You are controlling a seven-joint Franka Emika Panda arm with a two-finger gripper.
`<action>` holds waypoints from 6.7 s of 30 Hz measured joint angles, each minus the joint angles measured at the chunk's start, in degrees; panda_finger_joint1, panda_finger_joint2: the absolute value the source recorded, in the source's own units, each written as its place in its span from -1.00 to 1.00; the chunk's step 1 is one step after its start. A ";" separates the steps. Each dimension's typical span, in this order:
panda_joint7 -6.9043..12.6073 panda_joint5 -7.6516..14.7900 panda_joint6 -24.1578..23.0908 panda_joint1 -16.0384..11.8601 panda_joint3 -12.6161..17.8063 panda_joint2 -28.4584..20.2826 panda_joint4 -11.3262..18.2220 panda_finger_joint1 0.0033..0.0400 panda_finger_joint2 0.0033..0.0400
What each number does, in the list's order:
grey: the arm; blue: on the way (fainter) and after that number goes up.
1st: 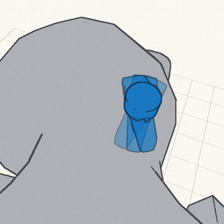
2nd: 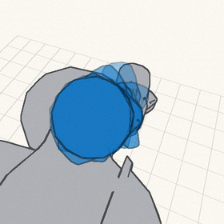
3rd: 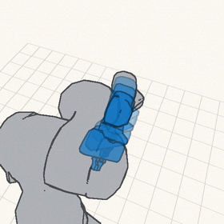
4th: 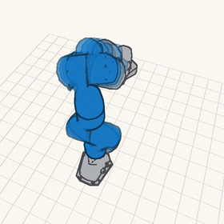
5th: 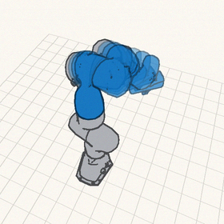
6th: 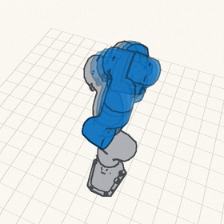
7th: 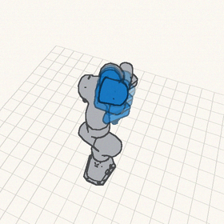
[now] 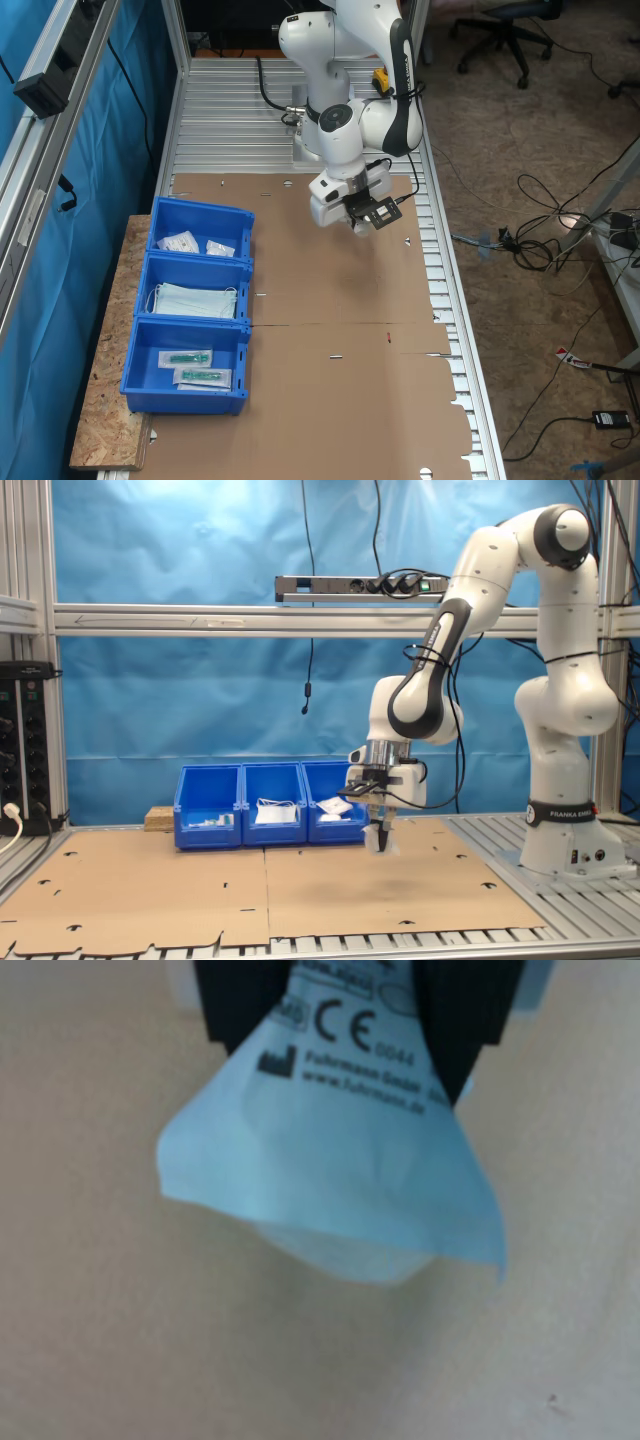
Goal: Pick and place sorting task of medical equipment.
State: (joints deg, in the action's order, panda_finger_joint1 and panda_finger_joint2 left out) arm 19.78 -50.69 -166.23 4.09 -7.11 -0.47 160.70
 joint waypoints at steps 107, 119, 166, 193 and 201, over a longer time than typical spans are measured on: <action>0.00 58.02 23.17 -21.16 22.55 8.35 -27.24 -0.81 -0.81; 0.00 58.02 20.18 -21.24 24.66 10.18 -28.54 -0.81 -0.81; 0.00 58.02 20.18 -21.24 24.66 10.18 -28.54 0.47 0.47; 0.00 58.02 20.21 -21.13 23.20 7.25 -27.74 1.00 1.00; 0.00 58.02 22.52 -19.81 20.24 0.27 -25.41 1.00 1.00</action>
State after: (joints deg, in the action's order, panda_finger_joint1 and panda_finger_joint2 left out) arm 19.78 7.33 -143.71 -15.72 13.13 -0.20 135.30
